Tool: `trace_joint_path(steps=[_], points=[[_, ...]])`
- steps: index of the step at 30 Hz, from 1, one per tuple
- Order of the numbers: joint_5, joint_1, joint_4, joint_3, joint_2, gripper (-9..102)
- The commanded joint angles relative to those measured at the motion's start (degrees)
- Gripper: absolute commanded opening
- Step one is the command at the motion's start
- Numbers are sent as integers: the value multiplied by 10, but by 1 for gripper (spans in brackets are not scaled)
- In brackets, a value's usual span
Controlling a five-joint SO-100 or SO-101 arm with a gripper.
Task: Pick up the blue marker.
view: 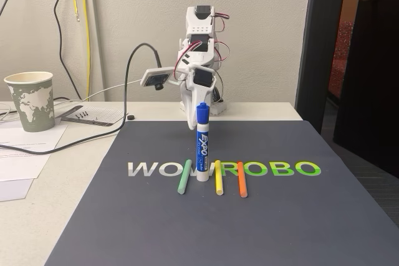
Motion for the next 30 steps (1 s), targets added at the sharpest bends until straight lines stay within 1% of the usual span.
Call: trace_joint_path(steps=[1,3,6,12,16,21,26,30], points=[[-58,1,4,-41,-8,0],[-101,2,16,-50,-12,0],[-167,2,11,-51,-11,0],[-339,3,15,-52,-9,0],[-403,4,10,-52,-8,0],[-435,-1,16,-57,-7,0],[-430,-21,110,-93,-4,0],[-433,-34,156,-96,12,0]])
